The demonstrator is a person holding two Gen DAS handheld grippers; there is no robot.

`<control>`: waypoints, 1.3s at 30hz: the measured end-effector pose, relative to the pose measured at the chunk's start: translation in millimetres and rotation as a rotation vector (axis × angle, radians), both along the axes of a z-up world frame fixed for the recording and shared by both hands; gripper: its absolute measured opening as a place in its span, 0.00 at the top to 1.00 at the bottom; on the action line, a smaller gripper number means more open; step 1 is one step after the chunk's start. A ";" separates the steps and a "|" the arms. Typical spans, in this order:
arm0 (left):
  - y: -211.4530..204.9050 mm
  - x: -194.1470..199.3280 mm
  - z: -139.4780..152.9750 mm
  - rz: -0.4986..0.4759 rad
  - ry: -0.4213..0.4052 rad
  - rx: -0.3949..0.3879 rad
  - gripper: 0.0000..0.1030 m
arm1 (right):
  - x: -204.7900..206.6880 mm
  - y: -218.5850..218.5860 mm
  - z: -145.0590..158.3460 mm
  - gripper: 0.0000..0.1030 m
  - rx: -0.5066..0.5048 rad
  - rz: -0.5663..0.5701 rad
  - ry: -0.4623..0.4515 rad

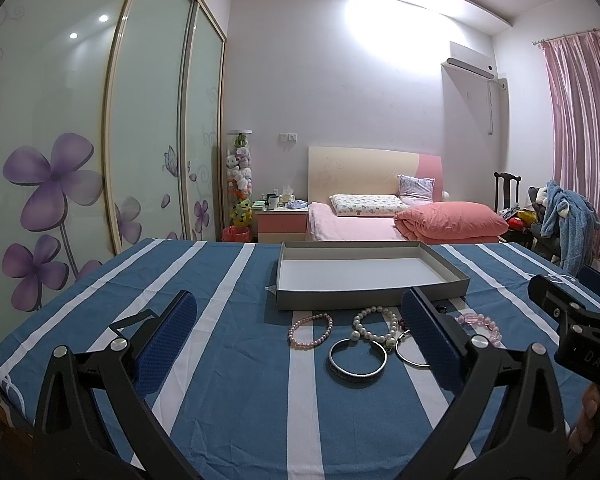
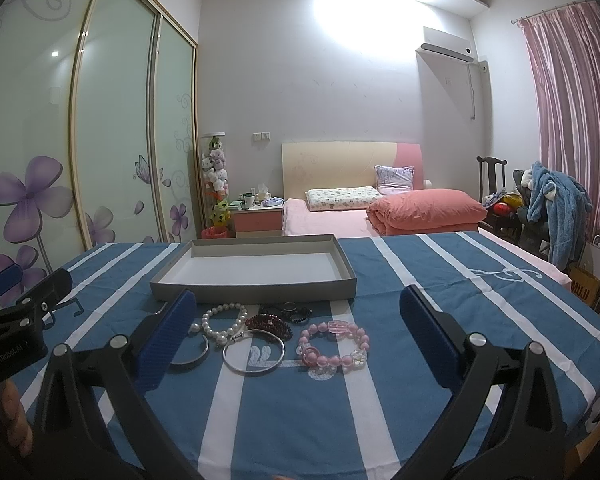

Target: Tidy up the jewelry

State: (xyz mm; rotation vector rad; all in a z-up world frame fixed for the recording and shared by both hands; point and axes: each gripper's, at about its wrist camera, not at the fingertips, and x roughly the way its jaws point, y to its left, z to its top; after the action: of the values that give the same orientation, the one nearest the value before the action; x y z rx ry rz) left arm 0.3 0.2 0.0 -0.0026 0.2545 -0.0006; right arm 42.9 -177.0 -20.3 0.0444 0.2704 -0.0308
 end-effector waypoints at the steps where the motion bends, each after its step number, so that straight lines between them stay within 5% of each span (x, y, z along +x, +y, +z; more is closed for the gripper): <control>1: 0.0 0.0 0.0 0.000 0.000 0.000 0.02 | 0.0 0.0 0.0 0.04 0.000 0.000 0.000; 31: 9.0 1.0 -4.3 0.004 0.010 -0.003 0.02 | 1.8 -1.1 -0.6 0.04 0.002 0.000 0.004; 39: 14.7 21.4 -16.1 0.002 0.107 -0.021 0.02 | 31.9 -22.3 -14.8 0.04 0.063 0.000 0.125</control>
State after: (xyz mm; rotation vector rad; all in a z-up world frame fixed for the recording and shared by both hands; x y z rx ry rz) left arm 21.7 14.9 -16.1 -0.0238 0.3618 -0.0008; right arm 74.8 -199.4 -35.1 0.1055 0.3963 -0.0248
